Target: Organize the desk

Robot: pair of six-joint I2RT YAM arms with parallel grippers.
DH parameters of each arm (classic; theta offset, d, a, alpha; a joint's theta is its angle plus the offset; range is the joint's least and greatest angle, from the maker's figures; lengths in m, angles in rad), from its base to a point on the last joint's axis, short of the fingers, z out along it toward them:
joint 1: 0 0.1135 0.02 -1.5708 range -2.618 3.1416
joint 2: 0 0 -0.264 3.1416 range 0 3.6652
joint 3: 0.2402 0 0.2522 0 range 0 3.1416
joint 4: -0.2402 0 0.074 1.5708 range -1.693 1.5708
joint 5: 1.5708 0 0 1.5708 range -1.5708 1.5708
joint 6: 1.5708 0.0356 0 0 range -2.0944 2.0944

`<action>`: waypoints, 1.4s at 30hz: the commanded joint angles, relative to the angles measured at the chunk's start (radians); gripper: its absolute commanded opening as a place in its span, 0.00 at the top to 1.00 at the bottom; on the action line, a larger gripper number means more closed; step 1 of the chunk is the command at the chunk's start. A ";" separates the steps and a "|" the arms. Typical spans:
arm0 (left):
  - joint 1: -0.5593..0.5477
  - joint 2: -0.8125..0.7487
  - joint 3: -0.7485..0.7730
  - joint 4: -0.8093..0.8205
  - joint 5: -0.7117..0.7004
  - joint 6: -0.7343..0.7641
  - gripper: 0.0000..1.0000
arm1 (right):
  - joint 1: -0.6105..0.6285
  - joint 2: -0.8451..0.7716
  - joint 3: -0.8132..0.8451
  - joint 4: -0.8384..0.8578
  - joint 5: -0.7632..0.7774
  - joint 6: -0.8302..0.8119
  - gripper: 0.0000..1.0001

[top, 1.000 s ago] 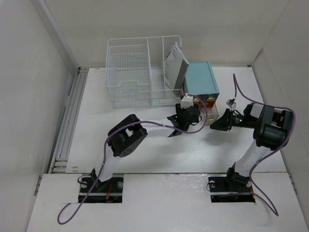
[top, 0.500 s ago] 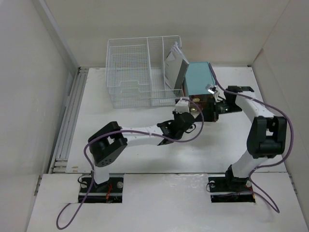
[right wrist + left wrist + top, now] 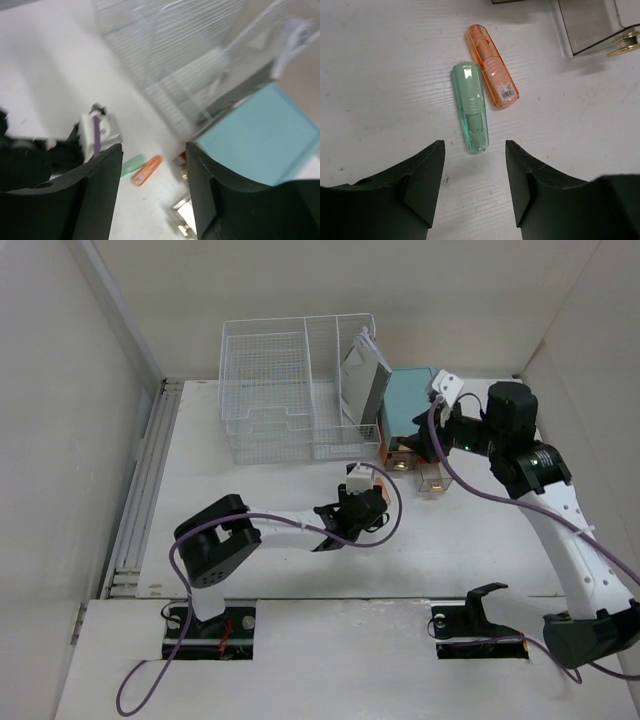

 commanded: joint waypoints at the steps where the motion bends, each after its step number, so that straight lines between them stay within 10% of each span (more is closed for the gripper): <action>1: 0.021 0.060 0.061 0.004 0.033 0.009 0.51 | -0.002 -0.013 -0.012 0.225 0.264 0.211 0.41; 11: 0.059 0.186 0.159 -0.070 0.053 0.064 0.54 | -0.002 0.007 -0.059 0.205 0.250 0.239 0.47; 18: 0.059 0.255 0.256 -0.188 0.030 0.082 0.72 | -0.002 -0.024 -0.079 0.225 0.412 0.226 0.88; 24: 0.059 0.265 0.247 -0.242 0.007 0.069 0.84 | 0.007 -0.076 -0.160 0.269 0.564 0.245 1.00; 29: 0.059 0.210 0.182 -0.272 -0.018 0.035 1.00 | -0.016 -0.029 -0.151 0.177 0.429 0.234 0.97; 34: 0.041 0.023 0.014 -0.251 -0.027 -0.032 1.00 | -0.005 0.002 -0.206 0.141 0.351 0.234 0.47; 42: -0.014 -0.391 -0.187 -0.242 -0.007 -0.148 1.00 | 0.165 0.149 -0.237 0.022 0.426 0.225 0.42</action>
